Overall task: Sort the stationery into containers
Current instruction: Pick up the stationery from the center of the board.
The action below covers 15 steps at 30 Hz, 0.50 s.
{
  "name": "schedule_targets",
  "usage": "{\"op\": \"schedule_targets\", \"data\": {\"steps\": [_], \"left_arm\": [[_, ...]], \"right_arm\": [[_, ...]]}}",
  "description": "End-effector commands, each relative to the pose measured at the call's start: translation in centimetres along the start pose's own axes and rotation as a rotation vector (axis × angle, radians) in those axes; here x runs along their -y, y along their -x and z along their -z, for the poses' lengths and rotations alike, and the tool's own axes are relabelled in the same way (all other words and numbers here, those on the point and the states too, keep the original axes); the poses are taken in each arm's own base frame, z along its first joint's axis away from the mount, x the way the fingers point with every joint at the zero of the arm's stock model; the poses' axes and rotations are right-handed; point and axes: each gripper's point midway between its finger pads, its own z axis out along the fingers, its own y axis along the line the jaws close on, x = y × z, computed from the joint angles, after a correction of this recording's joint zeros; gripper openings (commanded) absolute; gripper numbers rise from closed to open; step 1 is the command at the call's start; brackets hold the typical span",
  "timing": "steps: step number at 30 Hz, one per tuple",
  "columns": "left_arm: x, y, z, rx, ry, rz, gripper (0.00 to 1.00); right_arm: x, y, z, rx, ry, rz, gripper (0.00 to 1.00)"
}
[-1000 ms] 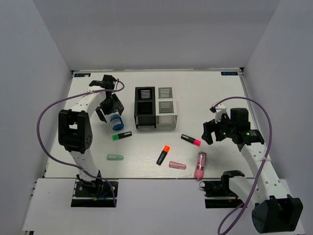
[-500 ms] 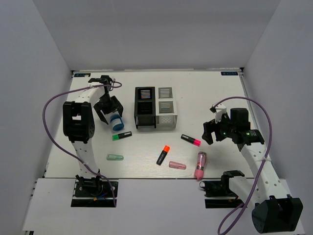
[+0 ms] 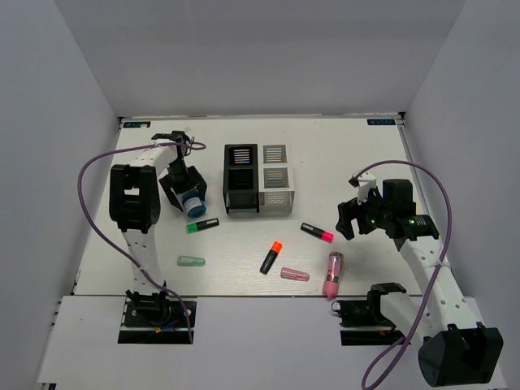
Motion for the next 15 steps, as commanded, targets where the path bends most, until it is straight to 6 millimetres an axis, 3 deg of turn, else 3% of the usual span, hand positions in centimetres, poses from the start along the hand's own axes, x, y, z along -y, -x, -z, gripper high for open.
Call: {"op": "schedule_targets", "data": {"steps": [1,5,8,9,11,12,15], "left_arm": [[0.1,0.0,0.2,0.002,-0.019,-0.007,0.86],[0.2,0.0,0.0,0.001,-0.018,-0.007,0.79],[0.4,0.0,0.0,0.005,-0.023,-0.009,0.65],[0.3,0.0,0.0,0.0,-0.022,-0.013,0.53],[0.5,0.1,0.4,0.005,-0.031,-0.015,0.37],[0.7,0.2,0.8,0.008,-0.04,-0.02,0.21],[1.5,0.9,3.3,0.055,-0.085,-0.053,0.0]], "right_arm": [[0.3,0.3,0.0,0.011,-0.011,0.017,0.9],[0.4,0.4,0.0,0.013,-0.015,0.018,0.9],[0.4,0.4,0.1,0.016,-0.016,0.018,0.9],[0.3,0.4,0.1,0.014,-0.016,0.017,0.9],[0.4,0.3,0.0,0.011,-0.016,0.015,0.9],[0.3,0.4,0.1,0.017,-0.017,0.018,0.9],[0.4,0.4,0.1,0.016,-0.017,0.014,0.9]]}}
